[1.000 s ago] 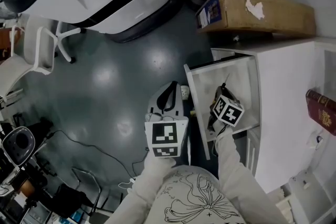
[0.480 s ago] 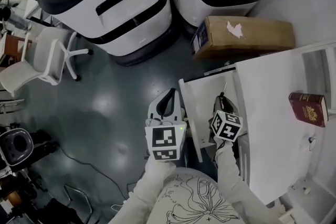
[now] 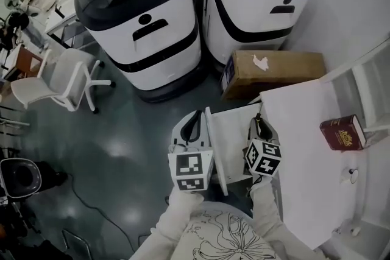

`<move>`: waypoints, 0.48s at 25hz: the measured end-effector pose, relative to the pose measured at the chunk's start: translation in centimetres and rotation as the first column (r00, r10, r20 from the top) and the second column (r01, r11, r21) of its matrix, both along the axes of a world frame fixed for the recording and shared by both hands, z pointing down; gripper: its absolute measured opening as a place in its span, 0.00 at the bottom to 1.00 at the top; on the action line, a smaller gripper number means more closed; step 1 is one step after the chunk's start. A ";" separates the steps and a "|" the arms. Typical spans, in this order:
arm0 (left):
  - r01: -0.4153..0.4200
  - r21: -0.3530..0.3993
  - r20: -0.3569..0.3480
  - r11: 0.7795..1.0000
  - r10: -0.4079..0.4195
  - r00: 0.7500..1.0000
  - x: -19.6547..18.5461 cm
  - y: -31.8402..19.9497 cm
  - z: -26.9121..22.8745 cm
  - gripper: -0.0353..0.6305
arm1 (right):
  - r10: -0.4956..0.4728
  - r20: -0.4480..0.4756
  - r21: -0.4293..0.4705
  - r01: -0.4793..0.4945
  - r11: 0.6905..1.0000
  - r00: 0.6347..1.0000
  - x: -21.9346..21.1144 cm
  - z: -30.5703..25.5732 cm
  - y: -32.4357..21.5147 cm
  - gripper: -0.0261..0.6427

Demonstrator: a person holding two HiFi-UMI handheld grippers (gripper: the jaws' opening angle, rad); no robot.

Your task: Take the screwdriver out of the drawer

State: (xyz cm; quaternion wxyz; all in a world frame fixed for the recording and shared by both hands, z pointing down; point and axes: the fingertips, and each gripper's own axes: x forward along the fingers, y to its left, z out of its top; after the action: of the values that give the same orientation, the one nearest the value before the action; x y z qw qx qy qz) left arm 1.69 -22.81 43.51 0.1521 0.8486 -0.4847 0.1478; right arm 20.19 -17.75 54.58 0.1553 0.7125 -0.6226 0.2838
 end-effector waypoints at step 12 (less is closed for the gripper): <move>0.053 0.175 -0.026 0.983 -0.049 0.998 -1.4 2.1 -8.5 0.06 | -0.059 -0.081 0.275 0.079 0.958 0.995 -1.3 -14.0 0.1 0.15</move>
State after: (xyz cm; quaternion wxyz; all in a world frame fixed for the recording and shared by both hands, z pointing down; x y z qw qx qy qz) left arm 0.33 -20.74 35.03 0.0859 0.8477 -0.5155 0.0913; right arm 18.89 -17.64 40.62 0.0859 0.7149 -0.6747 0.1624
